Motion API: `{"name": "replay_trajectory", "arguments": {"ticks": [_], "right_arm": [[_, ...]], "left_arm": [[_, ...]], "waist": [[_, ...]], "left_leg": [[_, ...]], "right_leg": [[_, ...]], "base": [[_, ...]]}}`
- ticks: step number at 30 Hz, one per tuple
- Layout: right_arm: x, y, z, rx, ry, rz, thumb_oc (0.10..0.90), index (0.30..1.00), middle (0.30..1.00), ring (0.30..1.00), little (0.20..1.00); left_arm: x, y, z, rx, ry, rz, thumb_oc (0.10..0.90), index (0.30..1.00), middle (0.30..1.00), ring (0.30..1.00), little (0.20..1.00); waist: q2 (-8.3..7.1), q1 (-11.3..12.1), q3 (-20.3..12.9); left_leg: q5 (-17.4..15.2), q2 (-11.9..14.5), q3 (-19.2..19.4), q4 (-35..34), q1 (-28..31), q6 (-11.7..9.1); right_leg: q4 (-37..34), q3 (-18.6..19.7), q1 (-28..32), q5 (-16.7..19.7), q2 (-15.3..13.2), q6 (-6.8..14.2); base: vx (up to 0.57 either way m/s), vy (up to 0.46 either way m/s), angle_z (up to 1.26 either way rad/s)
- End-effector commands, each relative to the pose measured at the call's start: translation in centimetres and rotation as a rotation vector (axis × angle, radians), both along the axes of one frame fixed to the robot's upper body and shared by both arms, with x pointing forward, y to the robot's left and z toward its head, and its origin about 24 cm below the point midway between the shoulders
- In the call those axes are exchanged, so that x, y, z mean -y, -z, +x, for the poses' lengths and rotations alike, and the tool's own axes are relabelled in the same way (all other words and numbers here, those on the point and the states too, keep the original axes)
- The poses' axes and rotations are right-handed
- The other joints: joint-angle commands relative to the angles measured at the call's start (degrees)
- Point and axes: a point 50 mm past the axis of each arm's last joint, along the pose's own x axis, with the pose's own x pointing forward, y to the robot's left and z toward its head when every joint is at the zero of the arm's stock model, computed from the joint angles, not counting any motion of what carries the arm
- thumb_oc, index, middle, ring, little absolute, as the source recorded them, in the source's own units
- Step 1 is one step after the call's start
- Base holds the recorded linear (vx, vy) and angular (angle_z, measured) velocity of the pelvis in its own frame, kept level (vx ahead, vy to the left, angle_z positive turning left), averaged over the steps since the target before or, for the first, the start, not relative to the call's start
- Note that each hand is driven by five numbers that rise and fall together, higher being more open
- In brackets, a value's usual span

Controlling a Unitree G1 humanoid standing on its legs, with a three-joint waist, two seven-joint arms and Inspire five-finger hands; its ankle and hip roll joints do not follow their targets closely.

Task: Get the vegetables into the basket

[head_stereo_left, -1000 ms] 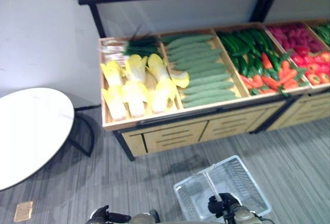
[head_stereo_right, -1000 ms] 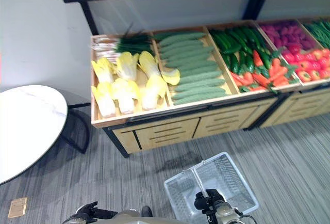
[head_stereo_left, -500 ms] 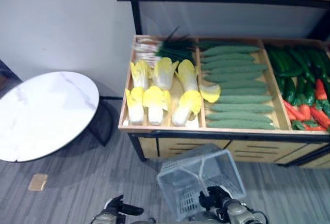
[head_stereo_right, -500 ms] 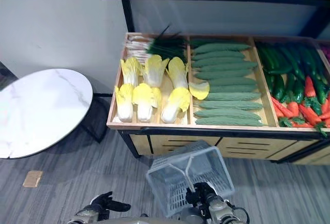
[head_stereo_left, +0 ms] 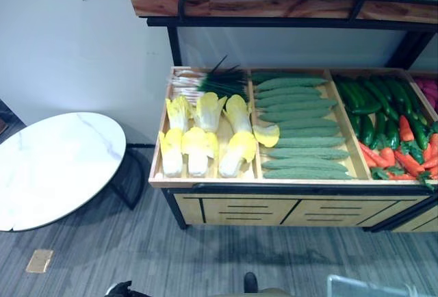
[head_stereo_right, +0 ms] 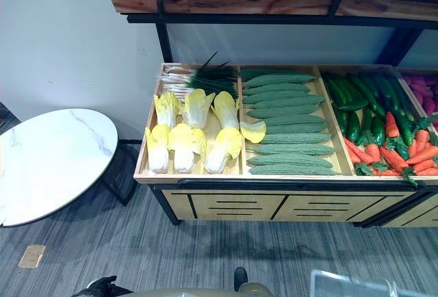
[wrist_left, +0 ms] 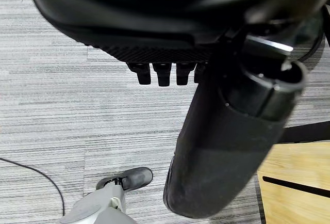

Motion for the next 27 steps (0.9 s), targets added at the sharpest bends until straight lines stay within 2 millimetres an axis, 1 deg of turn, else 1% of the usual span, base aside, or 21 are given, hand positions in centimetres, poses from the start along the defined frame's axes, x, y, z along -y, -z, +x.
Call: {"name": "replay_trajectory", "arguments": {"ticks": [1,2,9,11,12,13,14,15,16,17,18,19,20,21,22,23,25,26,27], "right_arm": [[0.1,0.0,2.0,0.048,-0.022,-0.01,0.4,0.3,0.3,0.3,0.3],[-0.6,0.5,1.4,0.04,0.0,0.015,0.4,0.3,0.3,0.3,0.3],[-1.7,1.3,1.0,0.037,0.017,0.053,0.4,0.3,0.3,0.3,0.3],[-2.1,1.6,0.9,0.04,0.017,0.063,0.4,0.3,0.3,0.3,0.3],[-2.6,1.9,1.0,0.051,0.028,0.075,0.4,0.3,0.3,0.3,0.3],[-2.6,1.9,1.0,0.051,0.028,0.075,0.4,0.3,0.3,0.3,0.3],[-2.8,2.1,0.6,0.05,0.048,0.077,0.4,0.3,0.3,0.3,0.3],[-2.8,2.0,0.8,0.044,0.04,0.07,0.4,0.3,0.3,0.3,0.3],[-3.6,2.5,0.5,0.046,0.075,0.086,0.4,0.3,0.3,0.3,0.3],[-3.6,2.5,0.5,0.046,0.075,0.086,0.4,0.3,0.3,0.3,0.3],[-3.9,2.8,0.7,0.054,0.07,0.079,0.4,0.3,0.3,0.3,0.3],[-5.0,3.4,0.1,0.041,0.087,0.081,0.4,0.3,0.3,0.3,0.3],[-5.0,3.4,0.1,0.04,0.087,0.08,0.4,0.3,0.3,0.3,0.3],[-5.4,3.6,0.2,0.051,0.096,0.083,0.4,0.3,0.3,0.3,0.3],[-5.5,3.7,0.0,0.052,0.105,0.08,0.4,0.3,0.3,0.3,0.3],[-5.7,3.8,-0.1,0.057,0.111,0.075,0.4,0.3,0.3,0.3,0.3],[-5.7,3.8,-0.2,0.059,0.114,0.066,0.4,0.3,0.3,0.3,0.3],[-6.0,4.0,-0.1,0.066,0.111,0.064,0.4,0.3,0.3,0.3,0.3],[-6.0,4.0,-0.1,0.065,0.111,0.063,0.4,0.3,0.3,0.3,0.3]], "left_arm": [[-0.5,-0.6,2.1,0.057,-0.02,0.004,0.9,1.0,1.0,1.0,1.0],[-0.6,-0.7,2.3,0.067,-0.031,-0.003,0.9,1.0,1.0,1.0,1.0],[-0.9,-0.8,2.2,0.078,-0.052,-0.009,0.9,1.0,1.0,1.0,1.0],[-0.9,-0.9,2.6,0.108,-0.088,-0.016,0.9,1.0,1.0,1.0,1.0],[-1.6,-1.2,2.6,0.141,-0.208,-0.055,0.9,1.0,1.0,1.0,1.0],[-1.6,-1.2,2.6,0.141,-0.208,-0.055,0.9,1.0,1.0,1.0,1.0],[-2.4,-1.1,0.9,0.128,-0.29,0.004,0.9,1.0,1.0,1.0,1.0],[-3.3,-1.5,0.9,0.157,-0.304,0.034,0.9,1.0,1.0,1.0,1.0],[-4.1,-1.6,-0.5,0.163,-0.456,0.049,0.9,1.0,1.0,1.0,1.0],[-4.1,-1.6,-0.5,0.163,-0.456,0.049,0.9,1.0,1.0,1.0,1.0],[-3.7,-1.8,0.8,0.28,-0.556,0.05,0.9,1.0,1.0,1.0,1.0],[-1.2,-0.9,0.9,0.318,-0.595,0.032,0.9,1.0,1.0,1.0,1.0],[-1.2,-0.9,0.9,0.317,-0.595,0.033,0.9,1.0,1.0,1.0,1.0],[-0.4,-0.8,1.1,0.357,-0.607,0.014,0.9,1.0,1.0,1.0,1.0],[-0.3,-1.5,2.2,0.451,-0.643,0.006,0.9,1.0,1.0,1.0,1.0],[0.1,-2.0,2.8,0.524,-0.666,-0.01,0.9,1.0,1.0,1.0,1.0],[0.9,-2.9,3.1,0.607,-0.661,-0.035,0.9,1.0,1.0,1.0,1.0],[1.0,-4.3,3.8,0.7,-0.645,-0.039,0.9,1.0,1.0,1.0,1.0],[1.0,-4.3,3.7,0.699,-0.645,-0.039,0.9,1.0,1.0,1.0,1.0]], "waist": [[-1.41,-0.5,0.6],[-1.31,-0.6,0.4],[-1.14,-0.6,0.2],[-1.06,-0.4,0.2],[-1.15,-0.2,0.2],[-1.16,-0.3,0.2],[-1.14,0.2,0.2],[-1.09,0.3,0.3],[-1.22,0.8,0.3],[-1.22,0.8,0.4],[-1.37,1.3,0.4],[-1.57,1.6,0.4],[-1.54,1.6,0.4],[-1.58,1.7,0.4],[-1.72,2.0,0.5],[-1.78,2.3,0.6],[-1.9,2.5,0.6],[-2.05,3.0,0.9],[-2.05,3.0,0.8]], "left_leg": [[3.1,-2.6,-1.5,-1.2,-3.2,-1.0],[3.0,-2.5,-1.6,-1.2,-2.9,-1.0],[2.8,-2.3,-1.5,-1.2,-2.7,-1.1],[2.8,-2.3,-1.6,-1.2,-2.7,-1.1],[2.8,-2.3,-1.8,-1.2,-2.6,-1.2],[2.8,-2.3,-1.8,-1.2,-2.6,-1.2],[2.7,-2.3,-1.9,-1.2,-2.6,-1.2],[2.8,-2.3,-2.0,-1.2,-2.6,-1.2],[2.8,-2.4,-2.3,-1.2,-2.6,-1.2],[2.8,-2.4,-2.3,-1.2,-2.6,-1.2],[2.8,-2.5,-2.6,-1.2,-2.7,-1.1],[2.8,-2.5,-2.9,-1.2,-2.7,-1.0],[2.8,-2.5,-3.0,-1.2,-2.7,-1.0],[2.9,-2.5,-3.2,-1.2,-2.9,-0.9],[2.9,-2.5,-3.4,-1.2,-3.0,-0.9],[3.0,-2.6,-3.7,-1.2,-3.1,-0.8],[3.1,-2.6,-4.0,-1.2,-3.4,-0.8],[3.2,-2.7,-4.4,-1.2,-3.7,-0.7],[3.2,-2.7,-4.4,-1.2,-3.7,-0.7]], "right_leg": [[0.5,-0.5,5.5,-6.3,-1.6,2.8],[0.4,-0.6,5.9,-6.5,-1.5,2.7],[0.3,-0.6,6.4,-6.9,-1.4,2.6],[0.3,-0.7,6.5,-7.0,-1.4,2.5],[0.3,-0.8,6.7,-7.2,-1.3,2.5],[0.3,-0.8,6.7,-7.2,-1.3,2.5],[0.3,-0.9,6.8,-7.1,-1.4,2.5],[0.3,-1.0,6.8,-7.1,-1.4,2.5],[0.3,-1.3,6.9,-7.3,-1.5,2.5],[0.3,-1.3,6.9,-7.3,-1.5,2.6],[0.3,-1.5,7.0,-7.3,-1.5,2.6],[0.3,-2.0,7.1,-7.4,-1.6,2.6],[0.3,-2.0,7.1,-7.4,-1.6,2.6],[0.3,-2.2,7.1,-7.4,-1.7,2.6],[0.3,-2.4,7.1,-7.4,-1.7,2.6],[0.3,-2.6,7.1,-7.5,-1.7,2.6],[0.3,-3.0,7.1,-7.5,-1.8,2.7],[0.3,-3.2,6.9,-7.4,-1.8,2.9],[0.3,-3.2,6.9,-7.4,-1.9,2.9]], "base": [[0.06,-0.035,-0.01],[0.04,-0.022,-0.02],[0.01,-0.005,0.0],[0.0,0.0,0.0],[0.0,0.0,0.0],[0.01,-0.011,0.04],[0.0,0.0,0.0],[0.0,0.0,0.0],[0.0,0.0,0.0],[0.0,-0.006,0.04],[0.0,-0.012,0.13],[0.0,-0.012,0.18],[-0.01,-0.005,0.23],[0.0,0.003,0.18],[-0.01,0.004,0.12],[0.0,0.001,0.04],[-0.02,0.003,0.13],[-0.03,0.004,0.22],[-0.03,0.003,0.18]]}}
